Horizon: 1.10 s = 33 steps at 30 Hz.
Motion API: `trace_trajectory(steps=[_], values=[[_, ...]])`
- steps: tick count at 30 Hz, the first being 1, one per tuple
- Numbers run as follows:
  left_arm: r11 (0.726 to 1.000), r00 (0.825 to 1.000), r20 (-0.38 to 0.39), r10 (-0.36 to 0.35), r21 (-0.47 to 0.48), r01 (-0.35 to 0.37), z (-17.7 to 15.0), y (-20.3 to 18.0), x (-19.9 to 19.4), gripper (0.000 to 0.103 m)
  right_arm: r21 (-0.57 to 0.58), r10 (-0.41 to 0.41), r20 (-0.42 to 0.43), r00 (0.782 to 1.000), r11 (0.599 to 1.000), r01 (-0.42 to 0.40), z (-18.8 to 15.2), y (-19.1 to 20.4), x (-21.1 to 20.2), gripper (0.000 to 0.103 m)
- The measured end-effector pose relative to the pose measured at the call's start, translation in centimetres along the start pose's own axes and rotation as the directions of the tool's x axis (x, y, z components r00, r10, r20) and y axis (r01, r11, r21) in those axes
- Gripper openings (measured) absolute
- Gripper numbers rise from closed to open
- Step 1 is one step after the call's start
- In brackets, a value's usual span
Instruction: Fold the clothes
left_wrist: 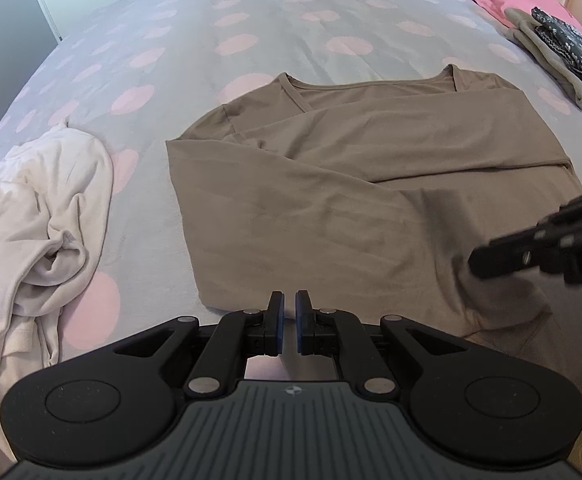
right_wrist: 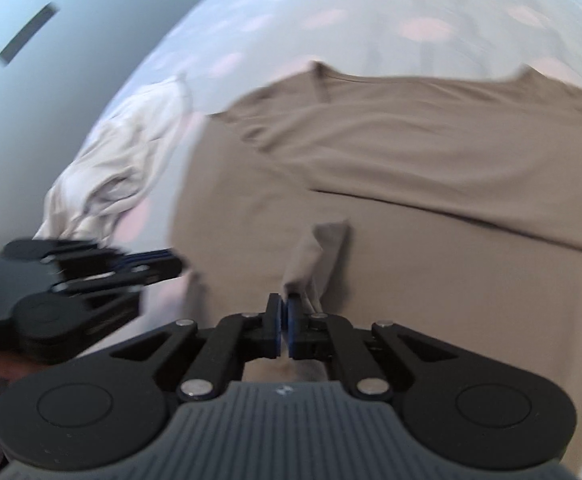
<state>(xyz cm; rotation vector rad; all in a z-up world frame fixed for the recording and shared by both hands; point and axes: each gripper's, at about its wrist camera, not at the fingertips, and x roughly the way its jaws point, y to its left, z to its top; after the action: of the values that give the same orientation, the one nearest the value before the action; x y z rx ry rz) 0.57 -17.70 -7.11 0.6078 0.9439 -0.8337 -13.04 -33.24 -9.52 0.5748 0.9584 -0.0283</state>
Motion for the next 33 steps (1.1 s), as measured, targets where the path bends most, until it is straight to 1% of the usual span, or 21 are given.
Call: trace_trajectory(steps=[3, 5, 6, 7, 9, 11, 13, 15, 19, 21, 22, 24, 25, 27, 29, 30, 33], values=[[0.999, 1.000, 0.009, 0.023, -0.023, -0.023, 0.3, 0.6, -0.3, 0.003, -0.059, 0.034, -0.029, 0.999, 0.998, -0.036, -0.4, 2.0, 1.0, 0.003], [0.998, 0.999, 0.011, 0.037, -0.046, -0.036, 0.4, 1.2, -0.4, 0.003, -0.100, 0.036, -0.072, 0.997, 0.994, -0.043, -1.2, 3.3, 2.1, 0.004], [0.997, 0.999, 0.010, 0.041, -0.060, -0.041, 0.4, 1.5, -0.4, 0.003, -0.121, 0.031, -0.097, 0.995, 0.992, -0.043, -1.6, 3.8, 2.7, 0.008], [0.997, 0.999, 0.005, 0.040, -0.069, -0.040, 0.4, 1.8, -0.3, 0.003, -0.143, 0.025, -0.124, 0.992, 0.989, -0.043, -2.1, 4.2, 3.3, 0.011], [0.996, 0.999, 0.000, 0.038, -0.075, -0.038, 0.3, 1.9, -0.2, 0.003, -0.177, 0.020, -0.173, 0.985, 0.983, -0.051, -3.0, 4.8, 4.2, 0.013], [0.998, 1.000, -0.003, 0.028, -0.062, -0.028, 0.2, 1.7, -0.2, 0.003, -0.189, 0.034, -0.195, 0.980, 0.979, -0.072, -3.3, 4.9, 4.1, 0.016], [0.999, 1.000, -0.003, 0.014, -0.046, -0.014, 0.0, 1.4, -0.2, 0.003, -0.193, 0.052, -0.194, 0.980, 0.977, -0.090, -3.3, 4.6, 3.4, 0.020], [0.999, 1.000, -0.007, 0.006, -0.032, -0.006, -0.1, 1.0, -0.2, 0.003, -0.191, 0.064, -0.175, 0.982, 0.977, -0.098, -3.1, 4.2, 2.5, 0.020], [1.000, 1.000, -0.018, 0.003, -0.009, -0.003, -0.3, 0.4, 0.0, 0.003, -0.206, 0.059, -0.119, 0.991, 0.975, -0.082, -2.6, 3.4, 0.8, 0.021], [1.000, 1.000, -0.024, 0.006, -0.005, -0.006, -0.4, 0.3, 0.1, 0.003, -0.211, 0.031, -0.082, 0.996, 0.976, -0.047, -2.3, 2.5, 0.0, 0.022], [1.000, 1.000, -0.025, 0.001, -0.007, -0.001, -0.5, 0.3, 0.2, 0.003, -0.198, 0.011, -0.067, 0.998, 0.980, -0.025, -2.0, 1.8, 0.0, 0.022], [0.999, 0.999, -0.019, -0.039, 0.000, 0.039, -0.6, 0.1, 0.1, 0.003, -0.155, -0.026, -0.046, 0.999, 0.988, 0.018, -1.5, 0.4, 0.0, 0.022], [0.998, 0.998, -0.015, -0.058, 0.004, 0.058, -0.7, 0.0, 0.1, 0.003, -0.123, -0.037, -0.044, 0.998, 0.992, 0.031, -1.1, -0.2, 0.2, 0.022], [0.995, 0.995, -0.008, -0.095, 0.024, 0.095, -0.8, -0.4, 0.0, 0.003, -0.065, -0.034, -0.064, 0.997, 0.997, 0.030, -0.8, -1.4, 0.8, 0.023], [0.990, 0.992, -0.005, -0.126, 0.058, 0.126, -0.9, -1.2, 0.0, 0.004, -0.011, -0.003, -0.091, 0.996, 1.000, 0.002, -0.7, -2.2, 1.4, 0.027], [0.987, 0.990, -0.006, -0.139, 0.076, 0.139, -1.0, -1.6, 0.0, 0.006, 0.014, 0.019, -0.103, 0.995, 1.000, -0.018, -0.7, -2.5, 1.7, 0.028], [0.976, 0.984, -0.014, -0.179, 0.125, 0.179, -1.2, -2.7, 0.0, 0.009, 0.071, 0.082, -0.129, 0.988, 0.995, -0.073, -1.0, -3.0, 2.4, 0.029]])
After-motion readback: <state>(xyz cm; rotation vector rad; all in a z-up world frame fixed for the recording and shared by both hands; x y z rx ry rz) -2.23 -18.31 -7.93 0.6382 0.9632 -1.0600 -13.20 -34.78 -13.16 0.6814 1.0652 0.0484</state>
